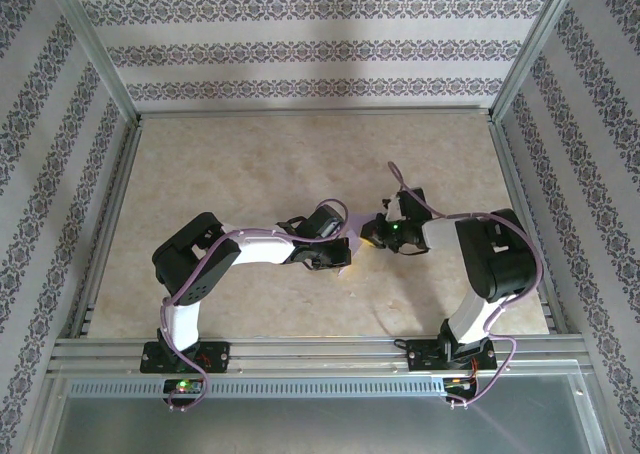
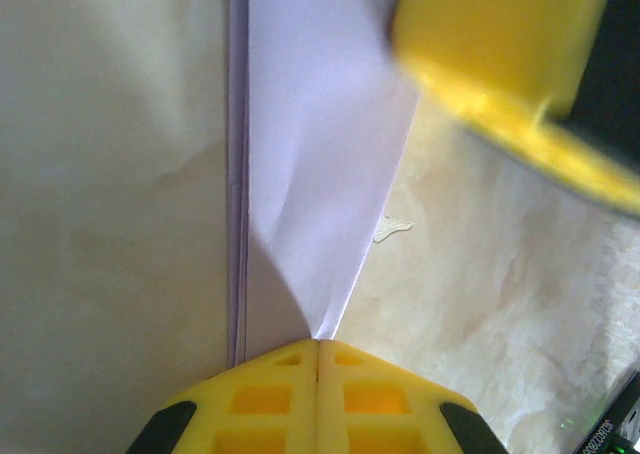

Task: Fold a paper plane with a square sheet of paper (fold left side to right side)
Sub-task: Fold the wing for the fifth time at the center of the table.

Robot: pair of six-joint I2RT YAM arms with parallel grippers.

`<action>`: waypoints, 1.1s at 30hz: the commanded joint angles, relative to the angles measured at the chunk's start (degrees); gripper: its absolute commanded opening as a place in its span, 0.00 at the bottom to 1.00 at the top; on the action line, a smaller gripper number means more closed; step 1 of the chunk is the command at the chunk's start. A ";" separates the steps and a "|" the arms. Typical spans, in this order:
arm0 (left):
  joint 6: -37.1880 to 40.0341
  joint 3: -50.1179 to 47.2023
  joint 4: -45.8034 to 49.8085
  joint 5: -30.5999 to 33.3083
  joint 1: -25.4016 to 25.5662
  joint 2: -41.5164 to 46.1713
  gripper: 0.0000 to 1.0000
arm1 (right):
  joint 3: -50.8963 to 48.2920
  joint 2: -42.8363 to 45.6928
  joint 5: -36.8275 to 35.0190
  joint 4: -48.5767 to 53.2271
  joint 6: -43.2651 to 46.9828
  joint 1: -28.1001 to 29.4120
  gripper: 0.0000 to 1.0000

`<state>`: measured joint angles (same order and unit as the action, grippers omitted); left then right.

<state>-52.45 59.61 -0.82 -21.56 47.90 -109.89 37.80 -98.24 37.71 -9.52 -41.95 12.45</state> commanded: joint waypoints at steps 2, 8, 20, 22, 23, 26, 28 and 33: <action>1.64 -2.03 8.21 1.72 0.26 -2.18 0.00 | 2.88 1.10 -4.09 2.97 3.43 -2.00 0.00; 1.70 -1.77 8.13 1.76 0.29 -2.14 0.00 | 2.26 6.91 -3.68 5.15 2.60 -0.53 0.00; 1.60 -1.34 7.72 1.46 0.32 -1.94 0.00 | -2.71 8.85 -6.77 3.27 -4.06 9.38 0.00; 1.49 -1.31 7.33 1.35 0.26 -1.76 0.00 | -2.90 7.66 -6.79 3.21 -4.70 9.80 0.00; 1.38 -1.32 6.95 1.27 0.31 -1.65 0.01 | -3.04 7.06 -6.86 3.19 -5.01 10.00 0.00; 1.17 -1.32 5.79 1.12 0.27 -1.15 0.01 | -3.43 5.08 -7.13 3.43 -5.07 10.36 0.00; 1.12 -1.24 5.23 0.95 0.26 -0.70 0.02 | -3.68 3.59 -7.13 3.45 -4.83 10.40 0.00; 1.93 0.56 5.69 0.05 0.18 2.26 0.04 | -4.14 1.87 -8.07 4.89 -3.81 10.45 0.00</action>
<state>-52.42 59.66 -0.45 -21.54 47.92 -109.43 35.09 -94.06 32.40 -7.07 -46.37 22.02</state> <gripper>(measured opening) 0.052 0.060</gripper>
